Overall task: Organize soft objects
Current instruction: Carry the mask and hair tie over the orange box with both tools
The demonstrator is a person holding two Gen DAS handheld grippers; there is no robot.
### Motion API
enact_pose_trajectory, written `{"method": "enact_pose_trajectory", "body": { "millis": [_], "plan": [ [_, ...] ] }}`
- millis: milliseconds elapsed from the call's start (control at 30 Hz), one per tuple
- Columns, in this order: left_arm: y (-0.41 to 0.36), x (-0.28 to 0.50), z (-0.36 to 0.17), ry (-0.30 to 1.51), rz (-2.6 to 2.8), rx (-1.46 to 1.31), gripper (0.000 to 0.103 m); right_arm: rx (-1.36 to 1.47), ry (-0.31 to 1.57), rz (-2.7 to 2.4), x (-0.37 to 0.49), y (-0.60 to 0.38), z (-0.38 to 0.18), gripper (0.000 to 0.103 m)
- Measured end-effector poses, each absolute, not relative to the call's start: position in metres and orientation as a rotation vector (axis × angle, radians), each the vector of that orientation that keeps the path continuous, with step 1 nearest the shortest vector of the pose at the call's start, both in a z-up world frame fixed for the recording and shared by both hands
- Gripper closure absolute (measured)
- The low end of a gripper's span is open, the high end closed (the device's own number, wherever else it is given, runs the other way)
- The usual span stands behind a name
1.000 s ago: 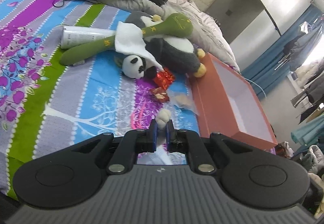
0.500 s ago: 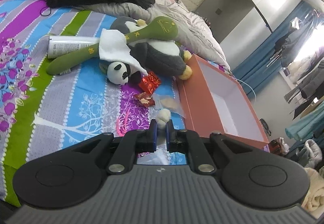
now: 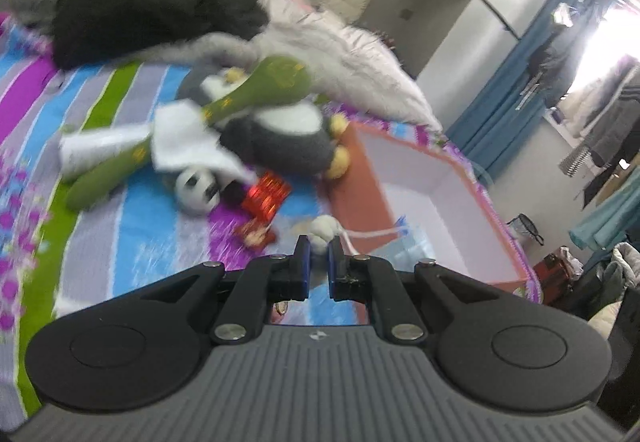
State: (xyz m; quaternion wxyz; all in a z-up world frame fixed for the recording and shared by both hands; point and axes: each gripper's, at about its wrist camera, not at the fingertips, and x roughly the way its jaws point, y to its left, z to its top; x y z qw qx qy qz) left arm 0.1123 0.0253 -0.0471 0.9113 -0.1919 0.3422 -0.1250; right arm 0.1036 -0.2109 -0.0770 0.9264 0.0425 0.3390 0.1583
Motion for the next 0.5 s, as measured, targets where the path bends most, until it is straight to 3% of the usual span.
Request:
{"method": "enact_pose_trajectory", "body": {
  "millis": [333,500],
  "plan": [
    [-0.041,0.180,0.023,0.628,-0.384,-0.302,0.093,0.051,0.461,0.220,0.147,-0.254,0.009,0.093],
    [-0.091,0.222,0.037,0.661,-0.449,-0.279,0.093,0.057,0.444,0.158,0.180,-0.282,0.024,0.093]
  ]
}}
